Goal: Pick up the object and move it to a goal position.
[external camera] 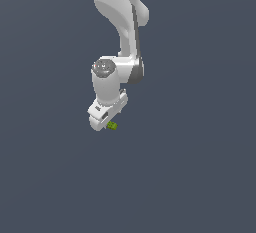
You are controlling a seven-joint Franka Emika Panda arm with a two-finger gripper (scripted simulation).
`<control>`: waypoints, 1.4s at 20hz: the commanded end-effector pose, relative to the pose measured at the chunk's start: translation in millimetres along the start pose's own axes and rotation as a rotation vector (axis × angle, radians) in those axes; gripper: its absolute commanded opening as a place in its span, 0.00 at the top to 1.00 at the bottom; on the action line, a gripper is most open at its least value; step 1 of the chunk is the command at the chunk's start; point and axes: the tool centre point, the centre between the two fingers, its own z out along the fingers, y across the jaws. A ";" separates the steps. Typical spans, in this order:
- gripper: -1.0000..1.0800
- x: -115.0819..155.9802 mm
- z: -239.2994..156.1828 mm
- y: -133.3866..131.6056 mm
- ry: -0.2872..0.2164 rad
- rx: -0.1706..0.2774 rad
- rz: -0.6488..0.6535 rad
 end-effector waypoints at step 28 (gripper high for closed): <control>0.04 -19.0 41.3 -1.5 0.013 0.003 -0.315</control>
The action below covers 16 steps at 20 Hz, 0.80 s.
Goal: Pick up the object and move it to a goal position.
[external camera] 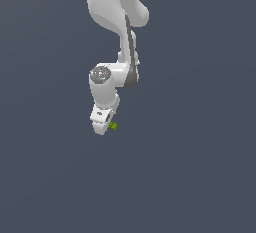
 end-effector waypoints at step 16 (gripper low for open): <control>1.00 -0.3 43.3 -0.5 0.000 0.001 -0.003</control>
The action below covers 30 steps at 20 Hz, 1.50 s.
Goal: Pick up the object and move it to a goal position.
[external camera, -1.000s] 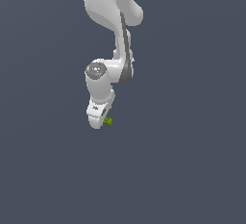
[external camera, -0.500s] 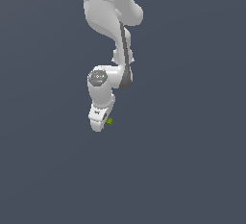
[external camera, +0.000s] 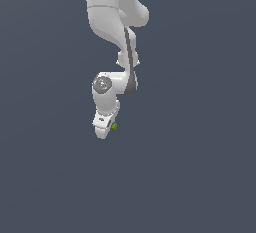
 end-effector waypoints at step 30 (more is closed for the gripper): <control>1.00 47.4 -154.9 15.9 0.001 0.000 -0.003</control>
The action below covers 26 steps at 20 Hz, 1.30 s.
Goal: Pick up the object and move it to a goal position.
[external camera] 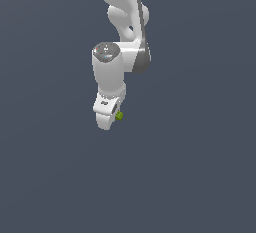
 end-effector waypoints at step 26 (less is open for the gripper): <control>1.00 76.9 -255.3 35.2 0.001 0.000 0.002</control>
